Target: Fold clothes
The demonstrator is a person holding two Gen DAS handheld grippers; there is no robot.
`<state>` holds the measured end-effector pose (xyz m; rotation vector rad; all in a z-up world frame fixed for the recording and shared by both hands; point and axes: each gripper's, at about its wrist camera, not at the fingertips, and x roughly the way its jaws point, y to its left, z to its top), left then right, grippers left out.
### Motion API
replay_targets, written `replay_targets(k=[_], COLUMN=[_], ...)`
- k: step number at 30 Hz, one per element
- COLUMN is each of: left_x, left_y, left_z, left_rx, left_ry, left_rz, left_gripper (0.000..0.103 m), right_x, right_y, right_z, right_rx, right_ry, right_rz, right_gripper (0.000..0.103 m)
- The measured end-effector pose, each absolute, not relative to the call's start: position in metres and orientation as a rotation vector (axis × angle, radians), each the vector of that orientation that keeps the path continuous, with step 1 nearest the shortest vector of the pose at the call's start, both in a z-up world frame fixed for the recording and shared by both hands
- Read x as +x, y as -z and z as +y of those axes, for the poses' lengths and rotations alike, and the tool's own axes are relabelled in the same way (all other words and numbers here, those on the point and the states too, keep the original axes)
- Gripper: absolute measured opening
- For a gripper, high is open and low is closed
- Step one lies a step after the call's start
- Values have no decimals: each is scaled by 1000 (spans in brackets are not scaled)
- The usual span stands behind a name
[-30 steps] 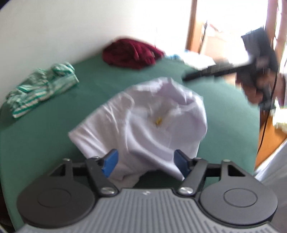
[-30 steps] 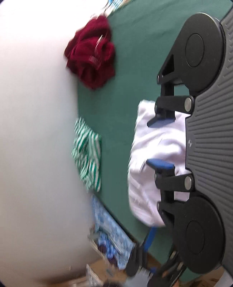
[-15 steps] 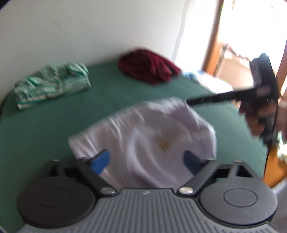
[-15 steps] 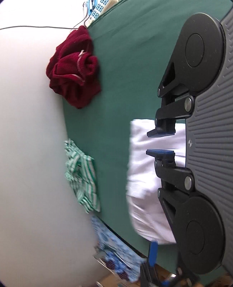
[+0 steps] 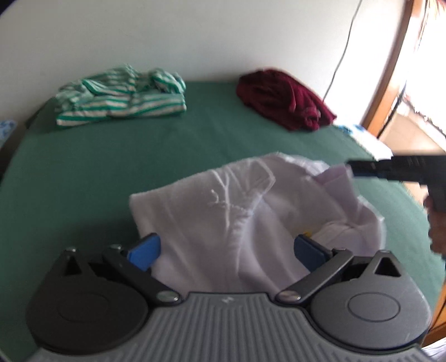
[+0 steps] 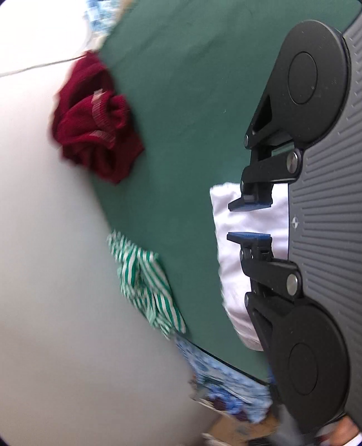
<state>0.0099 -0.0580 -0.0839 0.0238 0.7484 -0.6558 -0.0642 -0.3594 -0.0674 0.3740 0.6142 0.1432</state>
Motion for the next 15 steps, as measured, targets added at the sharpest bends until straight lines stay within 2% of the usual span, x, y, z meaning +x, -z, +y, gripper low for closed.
replay_targets(k=[3,6,9,11,15], left_x=[-16,-43,-53,-57,-46], left_y=[66,53,60,66,83], left_z=[-52,-64,-89,-106,-126], left_rx=[31,156,272,341,383], left_ry=[687,750,826,875,864], left_rz=[689,614,597,591,608], left_gripper=[102,102,101,101,101], right_x=[-90,-98,-96,-98,-97], right_y=[60,62,68,67,66], right_z=[-328,-306,-294,-288,-280], right_rx=[181,67,11,-36,-110], right_ry=[-230,-252,-264,-269,-221], right_rz=[573,562,582,555,509], right_gripper=[21,25,23,19,21])
